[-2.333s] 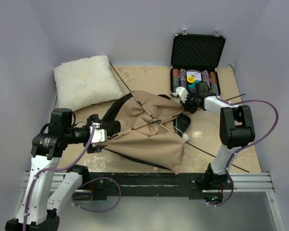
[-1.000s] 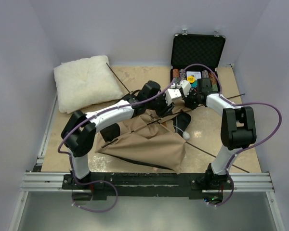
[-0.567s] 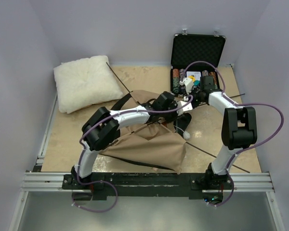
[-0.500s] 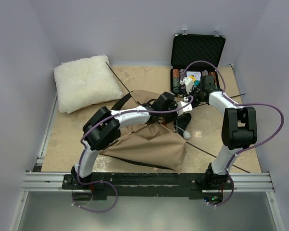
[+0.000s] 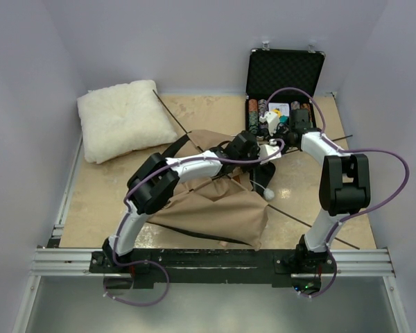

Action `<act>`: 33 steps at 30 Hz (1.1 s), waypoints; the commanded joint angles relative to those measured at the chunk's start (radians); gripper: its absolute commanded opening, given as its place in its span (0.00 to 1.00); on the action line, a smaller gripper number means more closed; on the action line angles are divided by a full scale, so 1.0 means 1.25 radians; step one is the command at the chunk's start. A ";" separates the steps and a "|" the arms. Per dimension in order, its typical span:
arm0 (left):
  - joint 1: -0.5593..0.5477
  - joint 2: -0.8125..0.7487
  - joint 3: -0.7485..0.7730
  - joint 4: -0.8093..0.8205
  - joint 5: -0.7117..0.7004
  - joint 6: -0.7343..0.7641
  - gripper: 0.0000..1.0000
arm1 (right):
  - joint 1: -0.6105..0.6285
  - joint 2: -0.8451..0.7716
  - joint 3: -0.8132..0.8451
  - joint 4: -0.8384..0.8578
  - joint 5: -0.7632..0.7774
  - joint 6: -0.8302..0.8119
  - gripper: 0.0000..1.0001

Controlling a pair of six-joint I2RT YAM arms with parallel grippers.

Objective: Set up the pet tent

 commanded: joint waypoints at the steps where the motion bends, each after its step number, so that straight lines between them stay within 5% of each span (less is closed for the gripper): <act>1: -0.002 0.012 0.020 -0.038 -0.007 0.047 0.31 | -0.017 -0.041 -0.002 -0.002 0.006 0.003 0.00; 6: -0.002 -0.002 0.003 -0.056 0.007 0.038 0.35 | -0.024 -0.052 -0.004 0.002 0.013 0.001 0.00; 10: 0.000 -0.029 -0.024 -0.067 -0.011 0.041 0.00 | -0.031 -0.067 -0.013 0.011 0.025 -0.002 0.00; 17: 0.005 -0.150 -0.085 -0.096 0.001 0.061 0.00 | -0.068 -0.095 0.003 0.005 0.028 -0.010 0.00; 25: 0.007 -0.238 -0.058 -0.168 0.000 0.031 0.00 | -0.079 -0.180 0.127 -0.109 -0.102 0.017 0.00; 26: 0.007 -0.247 -0.056 -0.176 -0.005 0.031 0.00 | -0.079 -0.193 0.150 -0.132 -0.125 0.034 0.07; 30: 0.012 -0.270 -0.055 -0.205 -0.013 0.041 0.00 | -0.079 -0.258 0.242 -0.161 -0.214 0.120 0.62; 33: 0.020 -0.288 -0.063 -0.215 -0.018 0.050 0.00 | -0.080 -0.322 0.293 -0.166 -0.292 0.185 0.74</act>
